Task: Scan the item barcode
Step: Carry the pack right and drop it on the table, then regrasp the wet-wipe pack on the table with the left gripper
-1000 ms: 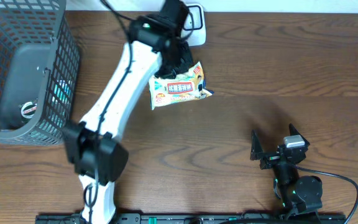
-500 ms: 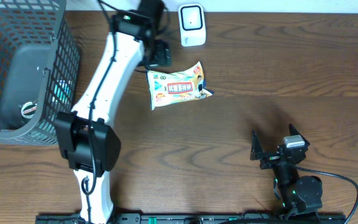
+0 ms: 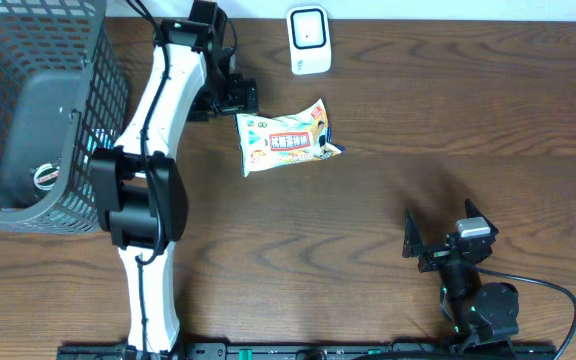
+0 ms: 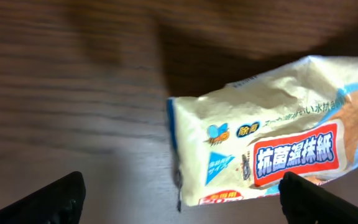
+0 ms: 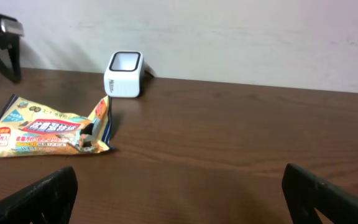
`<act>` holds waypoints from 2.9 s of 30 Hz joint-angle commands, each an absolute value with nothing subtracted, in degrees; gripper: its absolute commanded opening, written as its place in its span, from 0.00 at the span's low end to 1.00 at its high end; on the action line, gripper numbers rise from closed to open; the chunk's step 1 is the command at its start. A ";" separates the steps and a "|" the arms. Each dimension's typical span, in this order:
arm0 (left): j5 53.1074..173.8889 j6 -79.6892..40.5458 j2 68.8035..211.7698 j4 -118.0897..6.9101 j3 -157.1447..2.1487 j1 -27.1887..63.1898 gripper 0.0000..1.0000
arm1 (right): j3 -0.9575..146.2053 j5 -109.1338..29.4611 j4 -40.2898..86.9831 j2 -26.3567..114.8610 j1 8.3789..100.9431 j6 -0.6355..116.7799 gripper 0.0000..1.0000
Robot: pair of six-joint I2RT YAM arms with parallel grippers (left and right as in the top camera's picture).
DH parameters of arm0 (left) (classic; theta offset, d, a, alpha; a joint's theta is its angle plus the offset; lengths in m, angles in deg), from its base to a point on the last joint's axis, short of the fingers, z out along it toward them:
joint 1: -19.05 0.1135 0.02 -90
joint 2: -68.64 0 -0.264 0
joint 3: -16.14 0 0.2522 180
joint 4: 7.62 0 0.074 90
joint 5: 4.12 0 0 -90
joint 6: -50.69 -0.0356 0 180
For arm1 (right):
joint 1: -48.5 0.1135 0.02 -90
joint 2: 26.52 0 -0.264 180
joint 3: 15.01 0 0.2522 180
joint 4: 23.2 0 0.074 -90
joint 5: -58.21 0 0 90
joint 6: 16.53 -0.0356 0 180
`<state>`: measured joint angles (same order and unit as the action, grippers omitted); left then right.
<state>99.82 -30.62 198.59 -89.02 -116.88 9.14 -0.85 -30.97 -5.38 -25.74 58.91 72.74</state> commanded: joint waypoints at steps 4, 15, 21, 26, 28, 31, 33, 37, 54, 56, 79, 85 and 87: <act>103.44 -36.13 204.91 -89.06 -116.86 9.12 0.99 | -0.94 -31.32 -5.14 -25.88 58.30 73.33 0.99; 122.00 -45.83 210.35 -90.20 -116.82 8.88 0.85 | -0.94 -31.32 -5.14 -25.88 58.30 73.33 0.99; 123.62 -48.52 210.35 -94.40 -116.82 8.68 0.60 | -0.94 -31.32 -5.14 -25.88 58.30 73.33 0.99; 123.55 -48.76 210.35 -97.94 -116.82 8.74 0.56 | -0.94 -31.32 -5.14 -25.88 58.30 73.33 0.99; 122.96 -48.76 210.35 -98.79 -116.84 8.74 0.55 | -0.94 -31.32 -5.14 -25.88 58.30 73.33 0.99; 122.31 -48.74 210.35 -99.36 -116.82 8.61 0.53 | -0.94 -31.32 -5.14 -25.88 58.30 73.33 0.99; 122.33 -48.74 210.35 -99.56 -116.82 8.44 0.64 | -0.94 -31.32 -5.14 -25.88 58.30 73.33 0.99; 122.33 -48.74 210.35 -99.51 -116.40 7.21 0.83 | -0.94 -31.32 -5.14 -25.88 58.30 73.33 0.99; 122.31 -48.46 210.35 -95.45 -111.22 0.24 0.08 | -0.94 -31.32 -5.14 -25.88 58.30 73.33 0.99; 122.31 -47.95 210.28 -95.97 -111.70 0.85 0.08 | -0.94 -31.32 -5.14 -25.88 58.30 73.33 0.99; 95.88 -38.40 187.20 -100.87 -121.67 5.62 0.08 | -0.94 -31.32 -5.14 -25.88 58.30 73.33 0.99; 101.13 -22.03 187.73 -101.98 -118.87 5.03 0.42 | -0.94 -31.32 -5.14 -25.88 58.30 73.33 0.99; 102.35 -16.44 187.81 -101.83 -116.86 4.22 0.45 | -0.94 -31.32 -5.14 -25.88 58.30 73.33 0.99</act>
<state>99.51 -28.63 186.68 -101.48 -119.51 5.42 -0.85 -30.97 -5.38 -25.72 58.91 72.74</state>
